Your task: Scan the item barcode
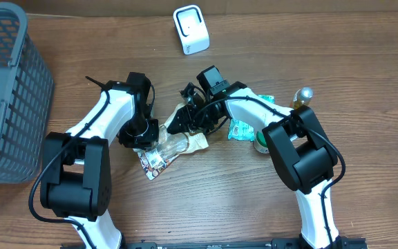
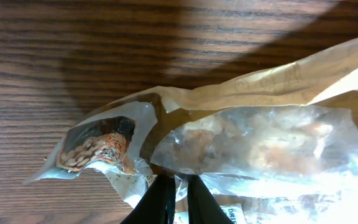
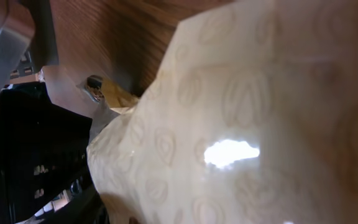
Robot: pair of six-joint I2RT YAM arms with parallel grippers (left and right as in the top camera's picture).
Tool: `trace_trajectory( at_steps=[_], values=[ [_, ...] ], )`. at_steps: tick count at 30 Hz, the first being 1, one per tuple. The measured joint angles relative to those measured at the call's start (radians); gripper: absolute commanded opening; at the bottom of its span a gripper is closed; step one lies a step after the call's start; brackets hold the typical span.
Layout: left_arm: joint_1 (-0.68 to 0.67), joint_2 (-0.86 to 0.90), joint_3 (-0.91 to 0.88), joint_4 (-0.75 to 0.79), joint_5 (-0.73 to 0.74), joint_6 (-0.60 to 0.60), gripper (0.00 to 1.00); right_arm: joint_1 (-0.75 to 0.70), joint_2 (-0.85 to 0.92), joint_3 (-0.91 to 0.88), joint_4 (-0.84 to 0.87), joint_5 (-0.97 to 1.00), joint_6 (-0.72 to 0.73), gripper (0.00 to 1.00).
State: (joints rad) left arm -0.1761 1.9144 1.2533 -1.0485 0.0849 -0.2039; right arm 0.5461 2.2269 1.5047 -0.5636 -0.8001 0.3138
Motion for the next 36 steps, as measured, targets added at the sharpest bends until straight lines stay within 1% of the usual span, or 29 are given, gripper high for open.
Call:
trace_trajectory(
  at_steps=[2, 3, 4, 6, 7, 13, 17, 21, 25, 30, 31, 34, 36],
  values=[
    [0.0, 0.0, 0.0, 0.0, 0.0, 0.0, 0.12, 0.0, 0.0, 0.0, 0.004, 0.003, -0.001, 0.49],
    [0.0, 0.0, 0.0, 0.0, 0.0, 0.0, 0.08, 0.0, 0.0, 0.0, 0.003, 0.004, 0.001, 0.47],
    [0.0, 0.0, 0.0, 0.0, 0.0, -0.002, 0.06, 0.0, 0.0, 0.0, 0.002, 0.003, -0.002, 0.44],
    [0.0, 0.0, 0.0, -0.001, -0.004, -0.003, 0.05, 0.0, 0.0, 0.0, 0.002, 0.003, -0.004, 0.38],
    [0.0, 0.0, 0.0, -0.001, -0.004, -0.003, 0.06, 0.0, 0.0, 0.0, 0.002, 0.002, -0.004, 0.36],
    [0.0, 0.001, 0.002, -0.002, 0.001, -0.003, 0.08, 0.0, 0.0, -0.001, 0.002, 0.0, 0.0, 0.36],
    [0.001, 0.001, 0.036, -0.004, 0.043, -0.003, 0.09, 0.001, 0.0, -0.001, 0.005, -0.003, -0.002, 0.36],
    [0.001, 0.001, 0.135, -0.028, 0.08, -0.003, 0.1, 0.005, -0.002, -0.001, 0.006, -0.004, -0.026, 0.35],
    [0.01, 0.001, 0.277, -0.062, 0.094, -0.003, 0.11, 0.001, -0.032, -0.002, 0.003, -0.004, -0.07, 0.31],
    [0.05, -0.003, 0.442, -0.076, 0.099, -0.003, 0.15, -0.026, -0.13, -0.002, 0.005, -0.005, -0.11, 0.25],
    [0.063, -0.005, 0.467, -0.077, 0.099, -0.004, 0.15, -0.037, -0.154, -0.002, 0.005, -0.004, -0.114, 0.22],
    [0.108, -0.011, 0.508, -0.061, 0.099, -0.003, 0.17, -0.074, -0.209, -0.002, 0.008, -0.005, -0.122, 0.05],
    [0.137, -0.013, 0.516, -0.053, 0.099, -0.003, 0.17, -0.105, -0.244, -0.002, 0.01, -0.004, -0.128, 0.04]
  ],
)
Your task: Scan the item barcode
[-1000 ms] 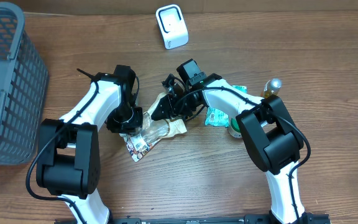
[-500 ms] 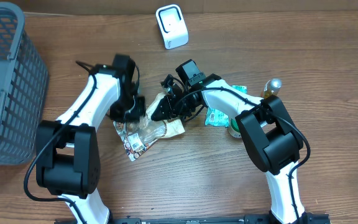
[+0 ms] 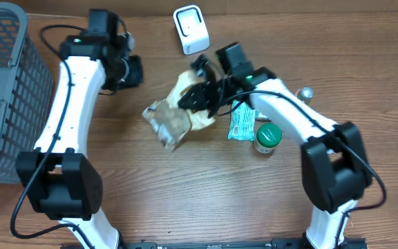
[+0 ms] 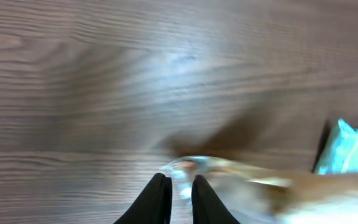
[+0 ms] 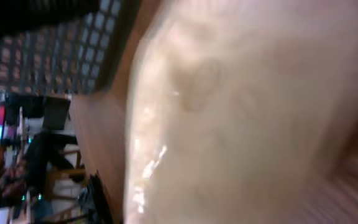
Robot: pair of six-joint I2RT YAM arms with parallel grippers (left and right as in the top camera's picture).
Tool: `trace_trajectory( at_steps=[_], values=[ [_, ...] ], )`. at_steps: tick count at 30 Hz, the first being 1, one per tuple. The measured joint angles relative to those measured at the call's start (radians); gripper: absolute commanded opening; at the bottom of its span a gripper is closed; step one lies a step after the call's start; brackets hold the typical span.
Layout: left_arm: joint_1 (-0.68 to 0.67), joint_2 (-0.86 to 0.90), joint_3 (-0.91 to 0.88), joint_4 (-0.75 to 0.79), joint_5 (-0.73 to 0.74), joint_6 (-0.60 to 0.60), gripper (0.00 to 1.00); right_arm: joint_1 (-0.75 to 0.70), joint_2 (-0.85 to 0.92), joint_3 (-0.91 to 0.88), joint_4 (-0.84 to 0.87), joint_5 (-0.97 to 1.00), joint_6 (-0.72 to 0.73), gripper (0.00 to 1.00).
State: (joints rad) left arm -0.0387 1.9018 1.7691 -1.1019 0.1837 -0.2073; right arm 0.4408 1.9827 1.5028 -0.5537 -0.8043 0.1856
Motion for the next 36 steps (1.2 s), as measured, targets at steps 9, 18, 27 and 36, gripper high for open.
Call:
trace_trajectory(
  at_steps=[9, 18, 27, 36],
  values=[
    [0.096, 0.0, 0.001, -0.012, -0.032, 0.0, 0.2, -0.043, -0.025, 0.0, -0.021, -0.027, -0.012, 0.04],
    [0.143, 0.0, 0.001, -0.001, -0.182, -0.005, 0.56, -0.045, -0.025, -0.001, 0.076, -0.204, -0.022, 0.04],
    [0.154, 0.0, 0.001, 0.052, -0.314, -0.003, 1.0, -0.06, -0.025, 0.082, 0.219, -0.28, 0.069, 0.03],
    [0.154, 0.0, 0.001, 0.052, -0.331, -0.002, 0.99, -0.061, -0.03, 0.387, 0.235, -0.06, 0.03, 0.04]
  ],
)
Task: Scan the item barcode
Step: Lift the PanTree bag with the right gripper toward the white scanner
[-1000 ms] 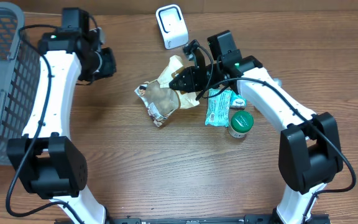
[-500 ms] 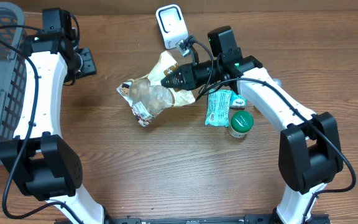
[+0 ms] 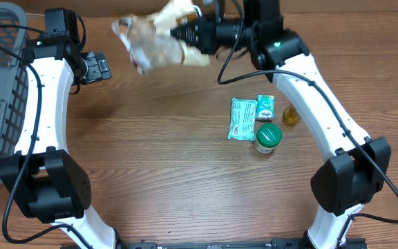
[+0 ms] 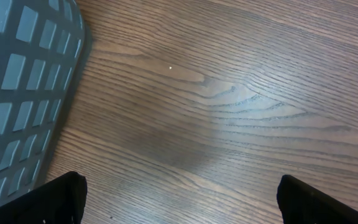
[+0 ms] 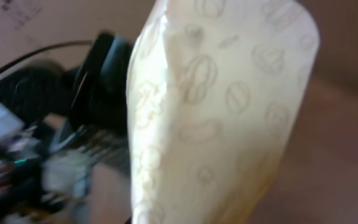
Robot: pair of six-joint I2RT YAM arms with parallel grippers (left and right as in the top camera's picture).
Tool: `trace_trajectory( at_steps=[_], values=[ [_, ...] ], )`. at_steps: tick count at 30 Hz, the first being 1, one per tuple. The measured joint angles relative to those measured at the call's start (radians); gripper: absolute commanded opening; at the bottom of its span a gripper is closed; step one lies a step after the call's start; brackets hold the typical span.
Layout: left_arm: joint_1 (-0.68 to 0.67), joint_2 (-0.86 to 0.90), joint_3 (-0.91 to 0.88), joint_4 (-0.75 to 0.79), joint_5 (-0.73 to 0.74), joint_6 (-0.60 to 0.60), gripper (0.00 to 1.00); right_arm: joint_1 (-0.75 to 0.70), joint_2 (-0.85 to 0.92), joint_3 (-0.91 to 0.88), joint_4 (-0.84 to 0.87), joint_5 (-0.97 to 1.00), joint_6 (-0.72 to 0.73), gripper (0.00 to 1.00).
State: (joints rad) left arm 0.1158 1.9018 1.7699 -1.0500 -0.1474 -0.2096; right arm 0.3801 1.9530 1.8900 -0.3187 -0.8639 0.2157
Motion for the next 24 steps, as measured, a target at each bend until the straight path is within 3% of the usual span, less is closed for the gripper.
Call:
trace_trajectory(
  at_steps=[4, 12, 19, 24],
  values=[
    [0.0, 0.0, 0.0, 0.0, 0.0, 0.0, 1.0, 0.007, -0.006, 0.017, 0.004, 0.204, -0.135, 0.04],
    [0.0, 0.0, 0.0, 0.0, -0.001, 0.0, 1.0, 0.07, 0.029, 0.017, 0.071, 0.636, -0.542, 0.04],
    [0.0, 0.0, 0.0, 0.0, -0.006, 0.0, 0.99, 0.107, 0.189, 0.018, 0.274, 0.819, -0.839, 0.04],
    [0.0, 0.0, 0.0, 0.0, -0.007, 0.0, 1.0, 0.105, 0.283, 0.017, 0.393, 0.865, -0.96, 0.04]
  ],
)
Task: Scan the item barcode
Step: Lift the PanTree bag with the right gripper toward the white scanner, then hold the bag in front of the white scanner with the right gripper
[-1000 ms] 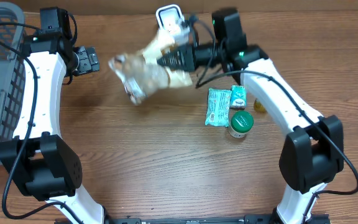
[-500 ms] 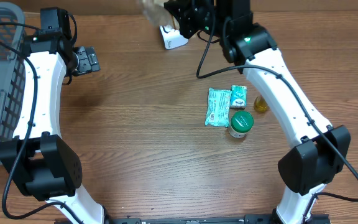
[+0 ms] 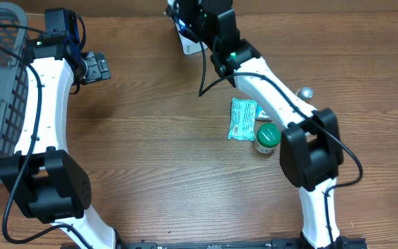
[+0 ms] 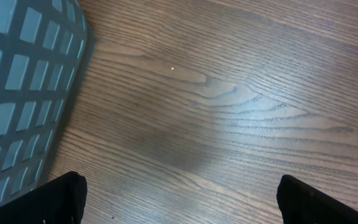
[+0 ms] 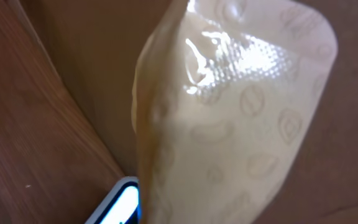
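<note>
A cream snack bag (image 5: 229,124) printed with faint bean shapes fills the right wrist view, hanging just over the white barcode scanner (image 5: 120,206). My right gripper (image 3: 184,15) is at the table's far edge, above the scanner (image 3: 188,45), and is shut on the bag. Its fingers are hidden, and the bag itself does not show in the overhead view. My left gripper (image 3: 97,68) stands open and empty at the far left, with bare wood between its fingertips (image 4: 61,199).
A grey mesh basket fills the left side, and its wall (image 4: 23,87) is close to my left gripper. Right of centre lie a teal packet (image 3: 242,119), a green-lidded jar (image 3: 267,136) and a bottle with a silver cap (image 3: 305,92).
My right arm has swung the bag from over the table's far middle to the far edge above the scanner, so the bag has left the overhead view. The left arm has not moved.
Both grippers were first at the bag on the table's middle, the left shut on its clear end. Then the right held it raised while the left, shut, was back at the far left. Later the left stood open by the basket. Now the bag hangs over the scanner.
</note>
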Robot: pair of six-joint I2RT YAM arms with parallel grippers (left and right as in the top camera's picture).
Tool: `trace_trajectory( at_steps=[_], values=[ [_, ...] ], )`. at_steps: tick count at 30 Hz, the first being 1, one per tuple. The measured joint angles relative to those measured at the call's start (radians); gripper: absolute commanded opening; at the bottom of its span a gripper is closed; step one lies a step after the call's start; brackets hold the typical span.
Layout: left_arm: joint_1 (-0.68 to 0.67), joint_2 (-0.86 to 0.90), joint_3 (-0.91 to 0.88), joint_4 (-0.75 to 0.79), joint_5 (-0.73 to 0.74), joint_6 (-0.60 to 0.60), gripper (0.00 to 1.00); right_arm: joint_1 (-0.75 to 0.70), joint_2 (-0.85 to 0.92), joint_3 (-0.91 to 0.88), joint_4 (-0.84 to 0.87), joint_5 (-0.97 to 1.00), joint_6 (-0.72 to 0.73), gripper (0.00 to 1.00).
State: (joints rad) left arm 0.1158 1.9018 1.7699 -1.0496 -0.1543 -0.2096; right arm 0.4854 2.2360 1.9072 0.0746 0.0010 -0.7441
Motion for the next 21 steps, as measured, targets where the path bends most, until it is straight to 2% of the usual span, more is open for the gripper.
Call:
trace_trajectory(
  at_steps=[8, 21],
  values=[
    [0.0, 0.0, 0.0, 0.0, 0.0, 0.0, 1.0, 0.0, 0.023, 0.0, 0.034, 0.018, -0.061, 0.04],
    [0.0, 0.0, 0.0, 0.0, 0.0, 0.0, 1.0, 0.002, 0.027, 0.0, -0.097, 0.022, -0.03, 0.04]
  ],
)
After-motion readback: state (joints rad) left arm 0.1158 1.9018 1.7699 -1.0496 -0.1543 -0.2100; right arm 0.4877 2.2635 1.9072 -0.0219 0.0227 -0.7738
